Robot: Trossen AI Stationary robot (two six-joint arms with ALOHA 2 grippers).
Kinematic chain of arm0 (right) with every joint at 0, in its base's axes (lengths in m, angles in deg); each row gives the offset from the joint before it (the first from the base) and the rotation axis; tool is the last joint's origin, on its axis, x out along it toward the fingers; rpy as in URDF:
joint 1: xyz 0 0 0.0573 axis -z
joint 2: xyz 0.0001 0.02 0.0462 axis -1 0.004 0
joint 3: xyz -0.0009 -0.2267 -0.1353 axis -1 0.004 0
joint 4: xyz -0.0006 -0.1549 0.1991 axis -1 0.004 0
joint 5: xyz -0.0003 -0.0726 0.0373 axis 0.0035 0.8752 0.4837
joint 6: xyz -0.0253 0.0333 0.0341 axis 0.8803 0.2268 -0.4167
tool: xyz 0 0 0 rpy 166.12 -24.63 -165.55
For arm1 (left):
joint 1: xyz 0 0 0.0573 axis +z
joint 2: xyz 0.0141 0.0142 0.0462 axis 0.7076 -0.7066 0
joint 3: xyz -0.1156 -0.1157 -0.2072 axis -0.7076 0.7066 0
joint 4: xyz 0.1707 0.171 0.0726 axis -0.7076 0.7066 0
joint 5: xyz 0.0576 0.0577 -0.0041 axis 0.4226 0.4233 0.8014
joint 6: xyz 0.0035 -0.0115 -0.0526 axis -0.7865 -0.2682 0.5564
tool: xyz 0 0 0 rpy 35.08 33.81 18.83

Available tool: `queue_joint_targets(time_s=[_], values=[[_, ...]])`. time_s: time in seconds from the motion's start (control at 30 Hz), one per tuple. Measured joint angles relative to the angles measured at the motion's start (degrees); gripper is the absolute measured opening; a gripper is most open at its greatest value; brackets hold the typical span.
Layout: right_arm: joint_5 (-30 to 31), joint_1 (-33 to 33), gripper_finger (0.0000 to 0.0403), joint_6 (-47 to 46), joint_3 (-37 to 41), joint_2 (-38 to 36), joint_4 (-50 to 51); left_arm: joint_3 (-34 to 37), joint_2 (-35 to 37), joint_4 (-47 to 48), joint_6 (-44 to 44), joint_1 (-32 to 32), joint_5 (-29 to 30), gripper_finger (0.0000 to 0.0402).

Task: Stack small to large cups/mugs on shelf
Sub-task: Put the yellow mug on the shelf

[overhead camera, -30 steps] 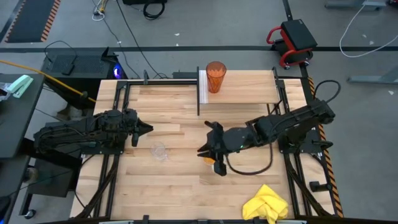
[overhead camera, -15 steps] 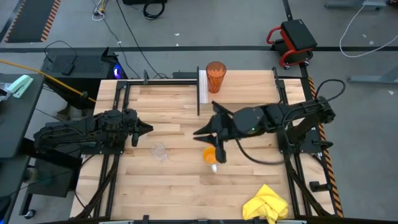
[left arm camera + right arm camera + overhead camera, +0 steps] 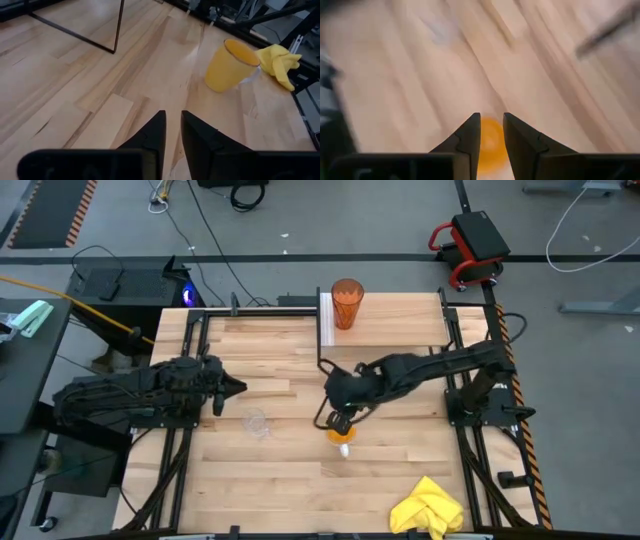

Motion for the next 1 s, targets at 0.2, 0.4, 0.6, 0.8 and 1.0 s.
queue_joint_targets(time_s=[0.2,0.4,0.6,0.8,1.0], values=[[-4.3,0.4,0.0091,-3.1,0.0,5.4,6.3,0.0,-2.7,0.0,0.0,0.0,0.0,0.007],[-5.5,0.1,0.0091,-2.9,0.0,8.4,6.9,0.0,-5.5,-0.1,0.0,0.0,0.0,0.0063],[-5.5,0.1,0.009,-2.3,0.1,10.1,8.8,0.0,-7.1,-0.3,0.0,0.0,0.0,0.0066],[-5.1,0.2,0.0085,-1.5,2.7,10.1,7.3,0.0,-7.1,-0.5,0.0,0.0,0.0,0.0071],[-5.0,0.1,0.0081,-0.7,6.6,10.0,4.5,0.0,-7.1,-0.6,0.0,0.0,0.0,0.0065]])
